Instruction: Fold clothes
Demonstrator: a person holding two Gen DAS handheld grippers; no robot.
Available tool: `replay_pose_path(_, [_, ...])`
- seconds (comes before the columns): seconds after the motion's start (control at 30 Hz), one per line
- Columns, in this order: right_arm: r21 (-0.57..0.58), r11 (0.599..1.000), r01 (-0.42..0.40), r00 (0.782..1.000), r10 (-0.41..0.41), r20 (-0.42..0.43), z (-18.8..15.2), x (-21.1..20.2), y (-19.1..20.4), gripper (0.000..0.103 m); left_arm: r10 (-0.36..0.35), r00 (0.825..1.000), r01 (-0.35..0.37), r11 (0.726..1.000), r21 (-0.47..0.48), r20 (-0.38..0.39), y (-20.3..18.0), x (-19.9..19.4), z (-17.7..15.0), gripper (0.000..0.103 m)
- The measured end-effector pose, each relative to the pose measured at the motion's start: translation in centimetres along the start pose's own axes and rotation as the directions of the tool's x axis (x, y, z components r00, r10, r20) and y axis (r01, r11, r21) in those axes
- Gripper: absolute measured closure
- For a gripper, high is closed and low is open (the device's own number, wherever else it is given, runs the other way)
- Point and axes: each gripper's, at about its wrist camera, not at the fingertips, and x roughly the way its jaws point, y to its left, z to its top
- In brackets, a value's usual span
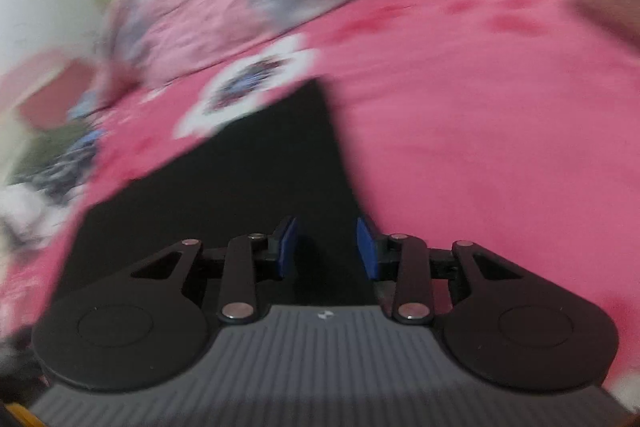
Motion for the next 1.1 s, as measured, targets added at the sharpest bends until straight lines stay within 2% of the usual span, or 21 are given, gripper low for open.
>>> replay_pose_path(0.1, [0.044, 0.994, 0.103, 0.993, -0.105, 0.056, -1.4, -3.7, -2.2, 0.070, 0.021, 1.000, -0.021, 1.000, -0.016, -0.009, -0.1, -0.7, 0.3, 0.018])
replay_pose_path(0.17, [0.031, 0.991, 0.133, 0.988, -0.135, 0.080, -2.0, -5.3, -2.3, 0.068, 0.035, 0.999, -0.035, 0.999, -0.025, -0.011, -0.2, -1.2, 0.6, 0.017])
replay_pose_path(0.23, [0.000, 0.990, 0.141, 0.985, -0.140, 0.103, -2.4, -6.5, -1.5, 0.058, 0.050, 0.999, -0.050, 0.998, -0.025, -0.001, -0.4, -1.9, 0.8, 0.014])
replay_pose_path(0.37, [-0.081, 0.994, 0.078, 0.989, -0.067, 0.131, -2.5, -6.7, 1.5, 0.042, 0.081, 0.997, -0.081, 0.996, -0.032, 0.003, -0.9, -3.3, 1.2, 0.008])
replay_pose_path(0.53, [-0.202, 0.979, -0.007, 0.990, 0.036, 0.139, -2.4, -6.0, 6.0, 0.015, 0.118, 0.993, -0.119, 0.991, -0.065, -0.022, -0.8, -4.1, 1.5, 0.003])
replay_pose_path(0.63, [-0.273, 0.960, -0.057, 0.986, 0.098, 0.137, -2.4, -5.6, 8.6, 0.007, 0.137, 0.990, -0.140, 0.986, -0.086, -0.037, -0.5, -4.3, 1.3, 0.001])
replay_pose_path(0.7, [-0.295, 0.953, -0.066, 0.987, 0.106, 0.120, -2.9, -4.9, 9.9, 0.001, 0.140, 0.989, -0.143, 0.986, -0.088, -0.047, -0.5, -4.2, 1.3, 0.001])
replay_pose_path(0.87, [-0.341, 0.938, -0.058, 0.995, 0.084, 0.062, -4.5, -3.0, 12.7, 0.001, 0.126, 0.991, -0.130, 0.988, -0.087, -0.049, -0.4, -4.4, 1.2, 0.000])
replay_pose_path(1.0, [-0.385, 0.923, 0.003, 0.998, 0.020, 0.055, -5.6, -2.4, 14.2, 0.001, 0.117, 0.992, -0.120, 0.989, -0.088, -0.044, -0.5, -4.6, 1.2, 0.000])
replay_pose_path(1.1, [-0.402, 0.916, 0.008, 0.998, 0.019, 0.064, -6.1, -2.3, 14.8, 0.001, 0.125, 0.991, -0.128, 0.988, -0.083, -0.043, -0.8, -4.6, 1.2, 0.000])
